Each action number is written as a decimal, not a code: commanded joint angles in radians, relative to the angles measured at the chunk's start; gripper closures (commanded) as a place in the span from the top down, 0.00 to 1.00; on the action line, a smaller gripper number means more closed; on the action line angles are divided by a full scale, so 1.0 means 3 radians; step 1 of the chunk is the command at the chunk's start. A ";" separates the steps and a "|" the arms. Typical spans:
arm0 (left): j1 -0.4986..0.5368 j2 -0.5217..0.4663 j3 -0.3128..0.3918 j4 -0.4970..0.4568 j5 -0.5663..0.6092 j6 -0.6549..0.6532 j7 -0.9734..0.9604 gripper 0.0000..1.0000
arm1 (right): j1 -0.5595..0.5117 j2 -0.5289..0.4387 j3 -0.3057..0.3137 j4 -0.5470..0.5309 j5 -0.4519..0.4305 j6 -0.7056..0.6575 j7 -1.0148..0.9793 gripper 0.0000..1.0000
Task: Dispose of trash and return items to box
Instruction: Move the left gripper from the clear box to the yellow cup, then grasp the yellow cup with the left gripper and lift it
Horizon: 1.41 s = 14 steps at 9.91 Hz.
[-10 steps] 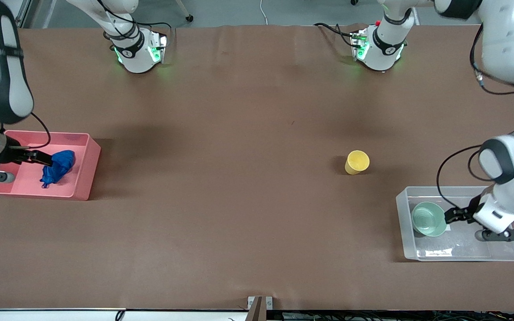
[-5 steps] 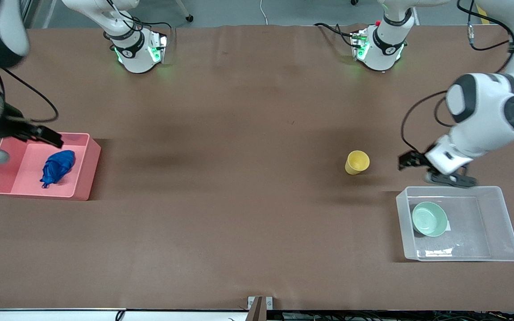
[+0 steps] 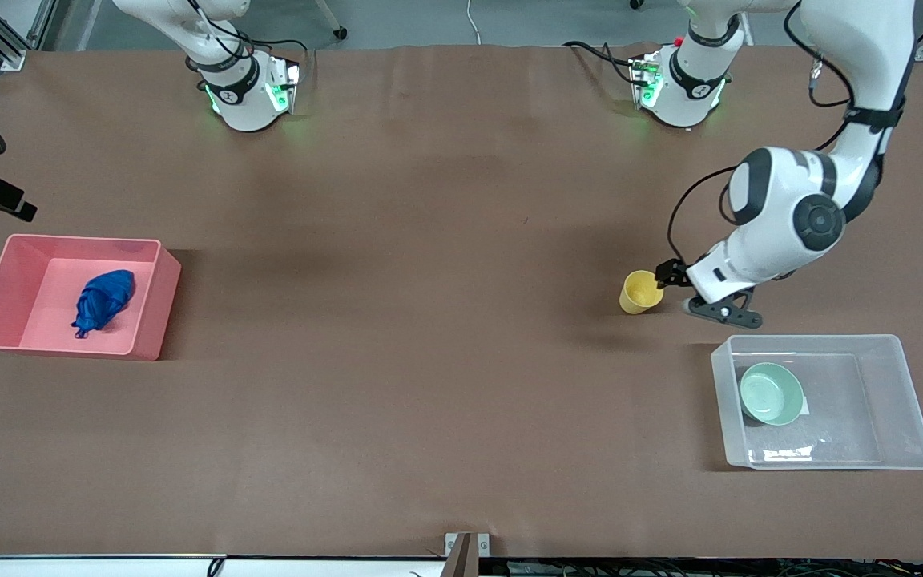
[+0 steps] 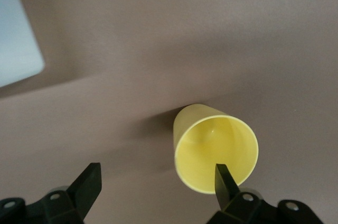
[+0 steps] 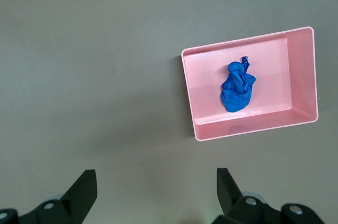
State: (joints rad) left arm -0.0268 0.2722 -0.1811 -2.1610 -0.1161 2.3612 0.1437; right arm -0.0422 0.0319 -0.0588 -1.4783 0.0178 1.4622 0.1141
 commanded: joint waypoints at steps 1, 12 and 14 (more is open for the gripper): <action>-0.0023 0.0289 -0.0050 -0.0022 -0.0017 0.0279 -0.0003 0.85 | 0.0008 -0.0116 0.0043 -0.0165 -0.0049 0.0091 -0.0063 1.00; 0.0069 0.0054 0.0280 0.0631 -0.0022 -0.0419 0.0379 0.00 | 0.0018 -0.0147 0.0027 0.0004 -0.0111 -0.0062 -0.0391 1.00; 0.0074 0.0176 0.0684 0.1132 -0.0022 -0.0665 0.0497 0.01 | 0.0028 -0.0147 0.0027 -0.0002 -0.0136 -0.0062 -0.0406 1.00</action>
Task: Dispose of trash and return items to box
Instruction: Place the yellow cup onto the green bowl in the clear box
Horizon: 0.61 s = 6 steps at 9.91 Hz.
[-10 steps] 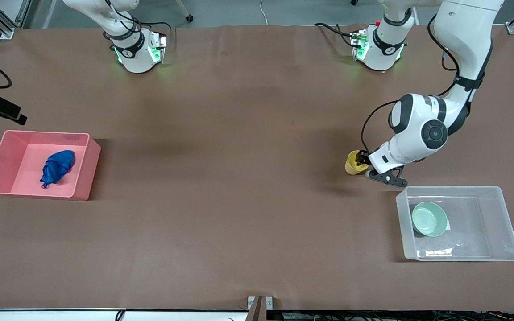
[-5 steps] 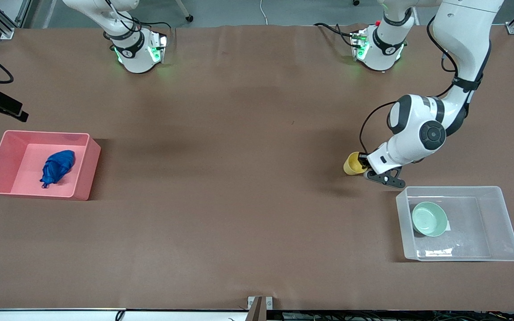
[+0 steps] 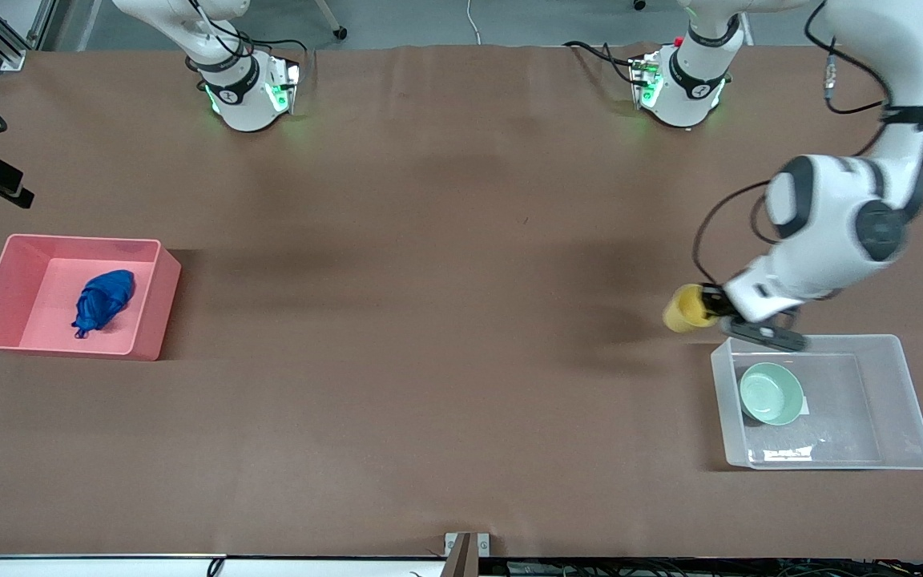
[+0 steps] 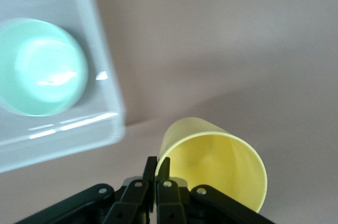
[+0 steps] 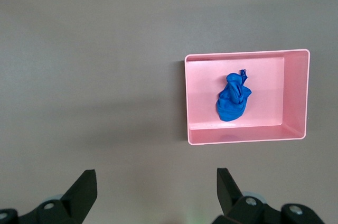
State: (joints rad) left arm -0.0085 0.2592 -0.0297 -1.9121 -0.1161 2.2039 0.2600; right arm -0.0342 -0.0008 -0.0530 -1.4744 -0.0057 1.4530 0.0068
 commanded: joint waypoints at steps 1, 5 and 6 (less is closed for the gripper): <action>0.0018 0.0372 0.0338 0.0552 -0.0022 -0.0142 0.0196 0.01 | 0.0001 -0.0038 0.0013 -0.0025 -0.0063 -0.0037 -0.0043 1.00; 0.0059 0.1241 0.0620 0.1326 -0.0063 -0.0117 0.0401 0.02 | -0.0014 -0.0038 0.0013 -0.0035 -0.0032 -0.0047 -0.0017 1.00; 0.0049 0.1359 0.0621 0.1388 -0.0063 -0.0101 0.0396 0.02 | -0.0014 -0.0038 0.0013 -0.0040 -0.0027 -0.0047 -0.0017 1.00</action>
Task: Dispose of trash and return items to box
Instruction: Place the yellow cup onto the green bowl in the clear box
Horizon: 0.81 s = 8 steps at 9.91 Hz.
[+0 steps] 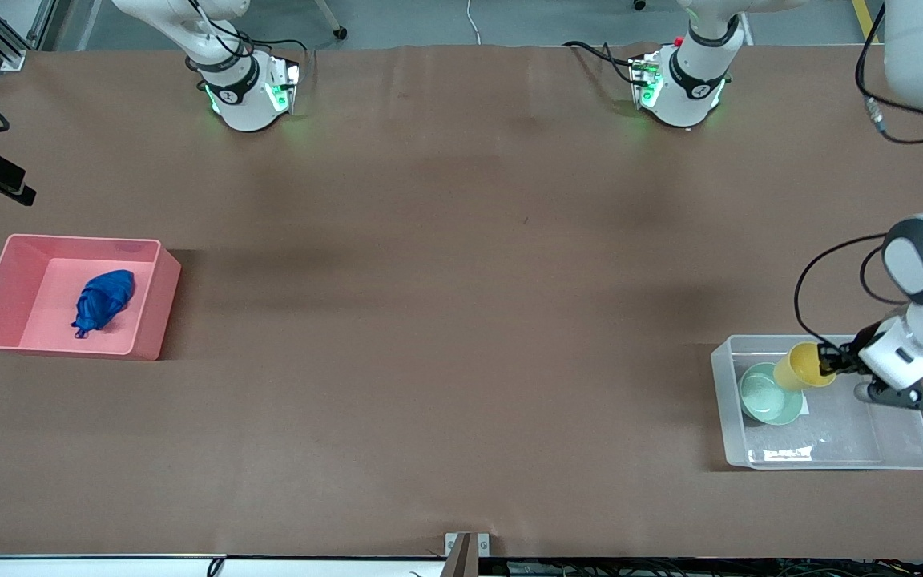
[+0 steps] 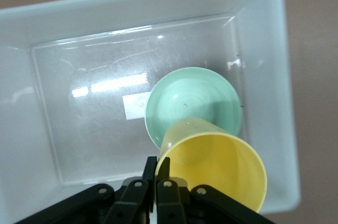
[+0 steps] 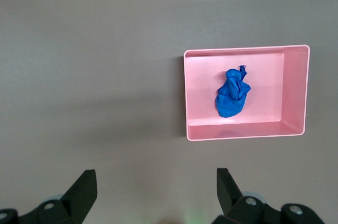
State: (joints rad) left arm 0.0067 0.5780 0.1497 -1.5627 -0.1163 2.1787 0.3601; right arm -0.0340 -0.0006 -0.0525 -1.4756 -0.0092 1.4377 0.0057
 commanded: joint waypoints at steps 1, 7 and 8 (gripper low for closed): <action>-0.0007 0.0384 0.0022 0.0224 -0.0062 0.0110 0.0063 0.02 | -0.0020 -0.0039 0.0011 -0.0036 -0.0015 -0.0001 -0.0014 1.00; -0.0002 0.0177 0.0022 0.0173 -0.0231 0.0285 0.0053 1.00 | -0.0025 -0.0039 0.0001 -0.0031 0.0000 -0.0006 -0.0004 1.00; -0.0022 0.0018 0.0022 0.0137 -0.0190 0.0255 0.0022 1.00 | -0.0025 -0.0039 0.0006 -0.0031 0.0000 -0.0006 -0.0004 1.00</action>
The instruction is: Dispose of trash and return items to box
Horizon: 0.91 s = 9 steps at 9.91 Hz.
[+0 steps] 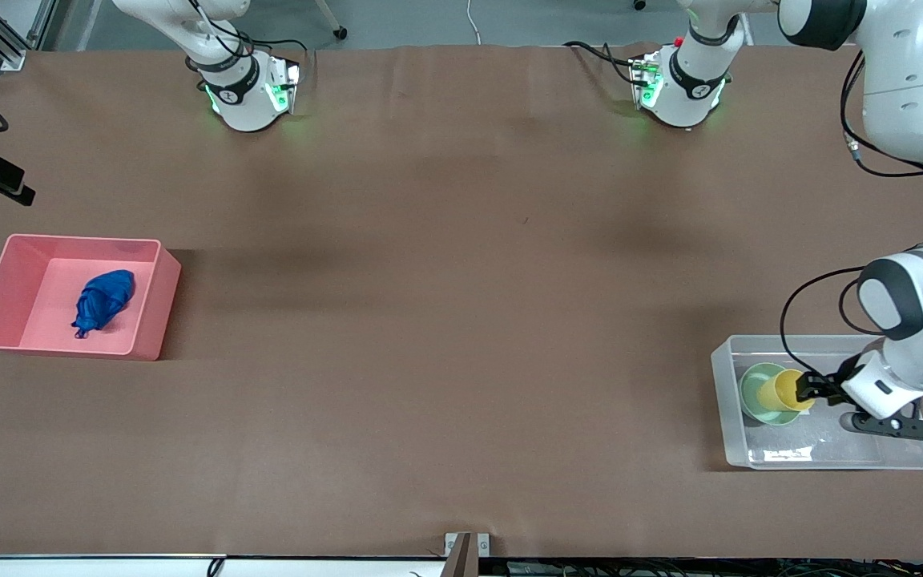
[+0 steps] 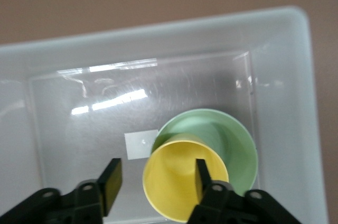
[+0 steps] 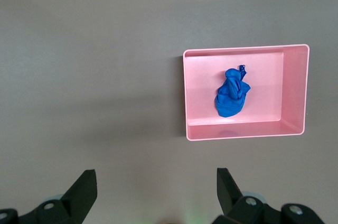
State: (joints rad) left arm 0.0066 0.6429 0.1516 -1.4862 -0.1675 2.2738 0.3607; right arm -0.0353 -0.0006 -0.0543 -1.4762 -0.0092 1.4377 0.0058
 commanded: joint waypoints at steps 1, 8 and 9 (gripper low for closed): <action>-0.0037 -0.0448 0.0006 -0.0306 0.0036 -0.0098 -0.0046 1.00 | -0.0025 -0.0039 0.0007 -0.0029 0.0000 -0.0006 -0.0004 1.00; -0.0037 -0.2168 -0.0106 -0.1377 0.0338 -0.0674 -0.0644 1.00 | -0.0036 -0.0039 0.0007 -0.0034 0.0000 -0.0016 -0.0009 1.00; -0.0063 -0.2168 -0.0122 -0.1169 0.0389 -0.0940 -0.0741 1.00 | -0.0041 -0.0039 0.0007 -0.0034 0.0000 -0.0016 -0.0009 1.00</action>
State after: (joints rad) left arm -0.0022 -0.0099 0.1225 -1.8598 -0.0844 2.0577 0.1843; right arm -0.0382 -0.0005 -0.0579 -1.4771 -0.0091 1.4372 0.0058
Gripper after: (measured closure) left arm 0.000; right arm 0.000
